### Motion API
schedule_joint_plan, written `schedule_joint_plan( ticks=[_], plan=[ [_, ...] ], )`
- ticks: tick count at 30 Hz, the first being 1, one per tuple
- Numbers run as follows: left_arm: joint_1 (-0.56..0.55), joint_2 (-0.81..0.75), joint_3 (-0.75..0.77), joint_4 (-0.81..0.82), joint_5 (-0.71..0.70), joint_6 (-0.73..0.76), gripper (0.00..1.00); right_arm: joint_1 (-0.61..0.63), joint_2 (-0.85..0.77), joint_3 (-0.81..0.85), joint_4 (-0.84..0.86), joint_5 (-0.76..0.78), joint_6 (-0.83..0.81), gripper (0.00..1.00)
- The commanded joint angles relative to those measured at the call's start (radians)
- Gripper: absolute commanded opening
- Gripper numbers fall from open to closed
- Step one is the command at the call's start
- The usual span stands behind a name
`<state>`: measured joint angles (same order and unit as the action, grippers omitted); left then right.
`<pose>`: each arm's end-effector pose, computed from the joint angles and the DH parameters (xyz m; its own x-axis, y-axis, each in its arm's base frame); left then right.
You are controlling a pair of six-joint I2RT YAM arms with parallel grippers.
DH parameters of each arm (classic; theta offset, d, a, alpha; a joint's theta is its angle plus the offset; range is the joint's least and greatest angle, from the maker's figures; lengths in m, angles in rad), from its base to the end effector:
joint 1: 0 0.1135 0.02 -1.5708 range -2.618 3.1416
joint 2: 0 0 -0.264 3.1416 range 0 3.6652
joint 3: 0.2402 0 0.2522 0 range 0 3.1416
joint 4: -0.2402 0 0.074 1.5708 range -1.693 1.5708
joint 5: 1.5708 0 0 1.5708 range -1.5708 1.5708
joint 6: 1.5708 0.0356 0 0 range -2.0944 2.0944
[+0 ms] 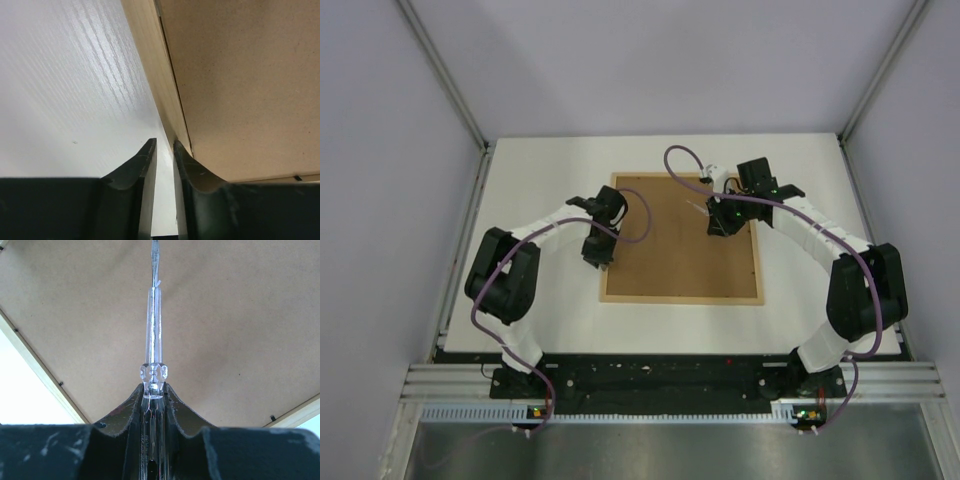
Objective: Take the photo out of the frame
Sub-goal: Release the photo frame item from the photo frame.
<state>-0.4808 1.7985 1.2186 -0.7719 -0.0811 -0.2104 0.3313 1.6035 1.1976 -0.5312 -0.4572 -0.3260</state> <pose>0.3038 -0.1552 0.1798 -0.9394 0.2552 -0.2290 0.2548 0.9665 0.0320 0.3165 0.1255 0.2504 -0.5493 -0.4928 -0.6749 -0.7547 0.6393 0.1474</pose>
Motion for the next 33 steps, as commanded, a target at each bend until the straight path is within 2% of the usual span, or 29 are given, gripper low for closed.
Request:
schedule_joint_plan(
  ticks=[1,4,7,16,25,33],
  plan=[
    [-0.001,-0.045,0.021,-0.006,-0.022,-0.003,0.35,0.002,-0.014,0.002,0.019,-0.014,0.012,0.00],
    [0.004,-0.059,0.028,0.006,-0.042,-0.009,0.48,0.005,-0.014,0.007,0.016,-0.017,0.012,0.00],
    [0.047,-0.045,0.058,0.008,-0.019,-0.015,0.49,0.023,-0.014,0.016,0.011,0.006,0.001,0.00],
    [0.209,0.062,0.163,0.095,0.158,-0.038,0.49,0.132,0.050,0.112,-0.021,0.103,-0.071,0.00],
    [0.219,0.261,0.288,0.122,0.173,-0.090,0.43,0.258,0.294,0.414,-0.144,0.169,-0.134,0.00],
    [0.211,0.306,0.280,0.154,0.260,-0.126,0.38,0.310,0.499,0.631,-0.314,0.236,-0.231,0.00]
  ],
)
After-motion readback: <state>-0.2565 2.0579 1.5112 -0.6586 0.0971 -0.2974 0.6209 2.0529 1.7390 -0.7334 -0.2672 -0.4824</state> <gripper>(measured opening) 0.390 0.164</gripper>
